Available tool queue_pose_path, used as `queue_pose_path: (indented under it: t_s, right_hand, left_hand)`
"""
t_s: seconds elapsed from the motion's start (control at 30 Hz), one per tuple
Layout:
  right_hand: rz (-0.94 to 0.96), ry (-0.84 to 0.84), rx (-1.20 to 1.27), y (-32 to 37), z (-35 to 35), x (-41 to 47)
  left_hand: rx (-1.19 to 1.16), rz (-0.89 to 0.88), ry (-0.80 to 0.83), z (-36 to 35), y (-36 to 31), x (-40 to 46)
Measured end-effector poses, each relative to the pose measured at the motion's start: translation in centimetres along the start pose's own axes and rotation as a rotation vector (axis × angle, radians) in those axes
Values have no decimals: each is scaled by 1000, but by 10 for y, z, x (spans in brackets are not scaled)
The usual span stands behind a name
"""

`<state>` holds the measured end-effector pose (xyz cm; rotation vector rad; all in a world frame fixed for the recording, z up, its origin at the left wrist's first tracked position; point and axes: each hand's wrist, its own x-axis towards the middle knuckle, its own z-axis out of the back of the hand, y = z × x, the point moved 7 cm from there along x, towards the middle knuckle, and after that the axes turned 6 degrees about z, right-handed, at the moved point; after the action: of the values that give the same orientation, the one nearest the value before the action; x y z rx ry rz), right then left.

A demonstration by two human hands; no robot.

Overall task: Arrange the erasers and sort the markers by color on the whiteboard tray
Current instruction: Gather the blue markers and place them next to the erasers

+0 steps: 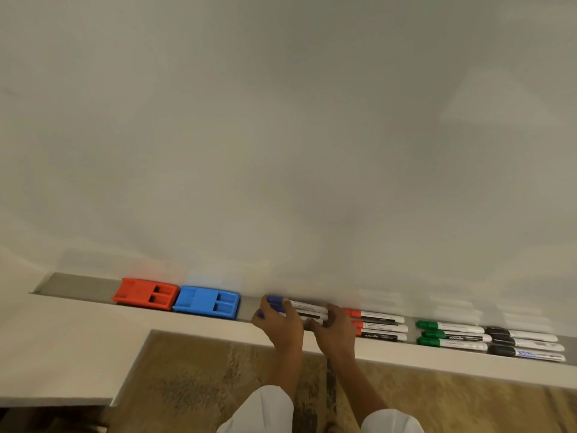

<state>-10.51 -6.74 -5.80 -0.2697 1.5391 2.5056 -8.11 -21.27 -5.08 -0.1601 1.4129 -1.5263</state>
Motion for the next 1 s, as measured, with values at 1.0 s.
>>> queue_pose_path:
  t_s: [1.0]
  right_hand:
    - [-53,96,-315,22,-2,-4]
  left_hand:
    - [153,162,430,16,-3,43]
